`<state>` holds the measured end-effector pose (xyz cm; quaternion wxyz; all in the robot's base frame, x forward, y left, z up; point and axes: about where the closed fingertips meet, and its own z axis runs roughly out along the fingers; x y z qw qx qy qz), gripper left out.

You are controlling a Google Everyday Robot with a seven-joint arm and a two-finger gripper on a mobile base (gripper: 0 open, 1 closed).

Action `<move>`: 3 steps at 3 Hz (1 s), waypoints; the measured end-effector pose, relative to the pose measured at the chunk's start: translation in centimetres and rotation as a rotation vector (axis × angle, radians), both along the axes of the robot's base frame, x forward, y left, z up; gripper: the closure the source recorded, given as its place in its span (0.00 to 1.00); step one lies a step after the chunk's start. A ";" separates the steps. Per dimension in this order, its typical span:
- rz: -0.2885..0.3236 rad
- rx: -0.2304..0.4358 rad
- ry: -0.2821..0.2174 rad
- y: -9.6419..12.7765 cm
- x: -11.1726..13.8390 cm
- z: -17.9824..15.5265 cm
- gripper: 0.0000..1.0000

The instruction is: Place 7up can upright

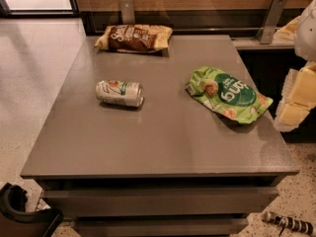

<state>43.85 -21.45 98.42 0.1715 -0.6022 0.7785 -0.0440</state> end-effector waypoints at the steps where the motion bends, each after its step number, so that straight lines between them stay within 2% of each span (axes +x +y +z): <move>1: -0.001 0.000 -0.002 0.0 0.0 0.1 0.00; 3: -0.051 -0.103 0.044 5.7 6.4 0.5 0.00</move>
Offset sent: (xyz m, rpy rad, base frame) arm 0.0542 0.0461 0.0139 -0.0924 0.0508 -0.0770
